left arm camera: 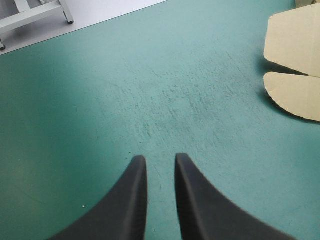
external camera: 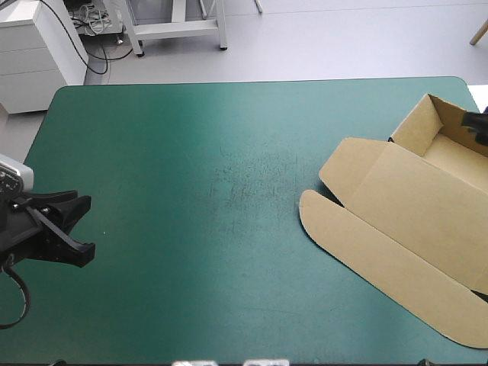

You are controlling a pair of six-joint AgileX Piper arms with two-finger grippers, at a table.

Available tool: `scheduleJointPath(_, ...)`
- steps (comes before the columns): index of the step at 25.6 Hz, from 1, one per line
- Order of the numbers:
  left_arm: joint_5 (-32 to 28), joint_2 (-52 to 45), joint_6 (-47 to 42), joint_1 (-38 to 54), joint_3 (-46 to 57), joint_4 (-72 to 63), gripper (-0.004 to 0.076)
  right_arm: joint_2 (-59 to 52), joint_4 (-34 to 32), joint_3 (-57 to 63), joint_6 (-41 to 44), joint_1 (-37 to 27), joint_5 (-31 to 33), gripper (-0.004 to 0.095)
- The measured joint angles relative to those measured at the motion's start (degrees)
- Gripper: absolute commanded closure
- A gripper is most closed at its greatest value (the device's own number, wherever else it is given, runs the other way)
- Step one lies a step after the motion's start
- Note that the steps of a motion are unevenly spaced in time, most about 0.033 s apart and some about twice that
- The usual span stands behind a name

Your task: Fold the box

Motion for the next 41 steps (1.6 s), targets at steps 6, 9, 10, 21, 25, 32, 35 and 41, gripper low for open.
scheduleJointPath(6, 0.00, -0.29, -0.19, 0.00, 0.89, 0.48, 0.0590, -7.47, -1.88, 9.61, -5.14, 16.50, -6.09, 0.0914)
scheduleJointPath(9, 0.00, -1.98, -0.33, 0.00, 2.89, -0.53, 0.0590, -11.70, -4.00, 14.67, -6.60, 24.41, -9.71, 0.0914)
scheduleJointPath(10, 0.00, -2.99, -0.37, 0.00, 3.85, -0.67, 0.0590, -13.67, -4.71, 16.45, -6.75, 26.42, -10.61, 0.0915)
scheduleJointPath(21, -14.74, -33.35, -0.49, 0.00, 35.18, -2.01, 0.0684, -44.35, -7.02, 47.25, -5.18, 30.89, -26.60, 0.0929)
scheduleJointPath(25, -20.06, -39.20, -0.49, 0.00, 41.57, -2.08, 0.0700, -52.49, -7.02, 53.96, -5.05, 30.89, -29.28, 0.0929)
scheduleJointPath(32, -23.26, -40.61, -0.49, 0.00, 47.53, -2.25, 0.0701, -62.31, -7.14, 61.45, -4.25, 30.89, -31.38, 0.0929)
scheduleJointPath(35, -23.44, -40.61, -0.49, 0.00, 49.30, -2.30, 0.0701, -65.77, -7.20, 63.91, -3.50, 30.89, -32.19, 0.0929)
scheduleJointPath(41, -24.63, -40.61, -0.49, 0.00, 52.80, -2.42, 0.0701, -71.86, -7.95, 66.50, -2.81, 30.89, -32.26, 0.0929)
